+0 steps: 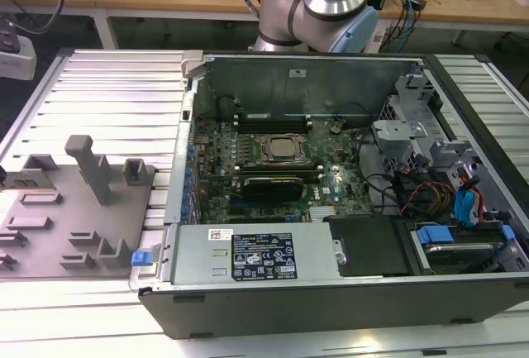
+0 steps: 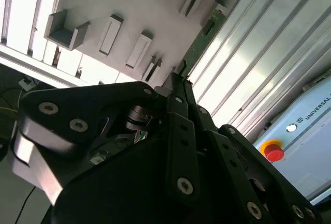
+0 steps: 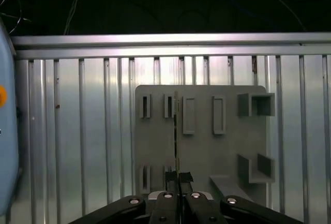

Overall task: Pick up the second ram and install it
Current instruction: 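Pick up the second ram and move it above second insertion slot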

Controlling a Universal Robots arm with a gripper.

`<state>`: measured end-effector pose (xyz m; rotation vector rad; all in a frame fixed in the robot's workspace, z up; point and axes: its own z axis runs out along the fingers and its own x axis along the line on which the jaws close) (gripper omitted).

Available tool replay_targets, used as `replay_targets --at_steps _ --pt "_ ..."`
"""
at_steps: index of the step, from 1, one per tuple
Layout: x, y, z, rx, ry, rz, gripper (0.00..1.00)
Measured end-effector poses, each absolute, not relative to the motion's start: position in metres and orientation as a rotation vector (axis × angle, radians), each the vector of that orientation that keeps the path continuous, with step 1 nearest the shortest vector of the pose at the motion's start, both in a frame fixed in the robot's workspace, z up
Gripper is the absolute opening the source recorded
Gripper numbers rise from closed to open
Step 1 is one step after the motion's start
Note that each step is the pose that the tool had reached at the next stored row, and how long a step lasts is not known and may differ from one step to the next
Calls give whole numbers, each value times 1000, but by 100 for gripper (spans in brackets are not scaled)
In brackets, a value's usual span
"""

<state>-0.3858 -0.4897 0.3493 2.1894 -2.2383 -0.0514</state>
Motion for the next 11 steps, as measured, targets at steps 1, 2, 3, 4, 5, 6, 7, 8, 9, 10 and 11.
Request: replay_targets --at_steps 1,2,3,4,5,6,7,8,9,10,11 --pt "-386 -490 352 2189 -2238 -51 12" --pt "-386 -490 353 2189 -2238 -51 12" --pt "-386 -490 357 2189 -2238 -51 12" --pt "-386 -490 359 2189 -2238 -51 12" --pt "-386 -490 360 2189 -2238 -51 12" --pt "-386 -490 364 2189 -2238 -51 12" --pt "-386 -490 365 2189 -2238 -51 12" --pt "-386 -490 368 2189 -2238 -51 12" --pt "-386 -490 371 2189 -2238 -51 12" --pt "-386 -490 374 2189 -2238 -51 12" --pt "-386 -490 376 2189 -2238 -51 12"
